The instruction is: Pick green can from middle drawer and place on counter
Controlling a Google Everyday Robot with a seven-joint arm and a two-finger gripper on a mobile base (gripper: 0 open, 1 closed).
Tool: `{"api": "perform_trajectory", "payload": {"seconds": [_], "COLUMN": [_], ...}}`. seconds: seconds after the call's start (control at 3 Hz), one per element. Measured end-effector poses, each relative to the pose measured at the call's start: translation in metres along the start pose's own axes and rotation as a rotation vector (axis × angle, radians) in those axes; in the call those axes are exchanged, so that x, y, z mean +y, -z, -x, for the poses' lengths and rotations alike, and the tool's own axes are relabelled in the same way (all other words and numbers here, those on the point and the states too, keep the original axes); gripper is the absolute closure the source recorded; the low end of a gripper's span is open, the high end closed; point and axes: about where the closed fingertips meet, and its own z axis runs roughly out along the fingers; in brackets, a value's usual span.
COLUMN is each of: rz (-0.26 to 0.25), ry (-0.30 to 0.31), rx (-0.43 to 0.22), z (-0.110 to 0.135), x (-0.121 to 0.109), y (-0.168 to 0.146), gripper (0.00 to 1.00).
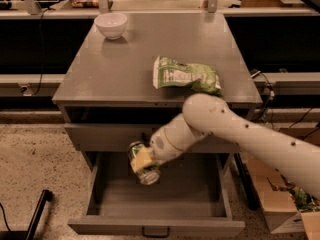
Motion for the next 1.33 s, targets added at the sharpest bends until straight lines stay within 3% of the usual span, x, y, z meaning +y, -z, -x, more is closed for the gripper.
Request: {"api": "perform_trajectory", "payload": {"seconds": [0.33,1.0,1.33], "rz": [0.002,0.097,0.121], "ry": [0.072,0.261,0.34], "rx": [-0.041,-0.074,-0.079], "z": [-0.03,-0.11,-0.143], "x": [-0.03,-0.093,-0.119], "y": [0.033,0.104,0.128], "gripper": [1.0,1.0,1.0]}}
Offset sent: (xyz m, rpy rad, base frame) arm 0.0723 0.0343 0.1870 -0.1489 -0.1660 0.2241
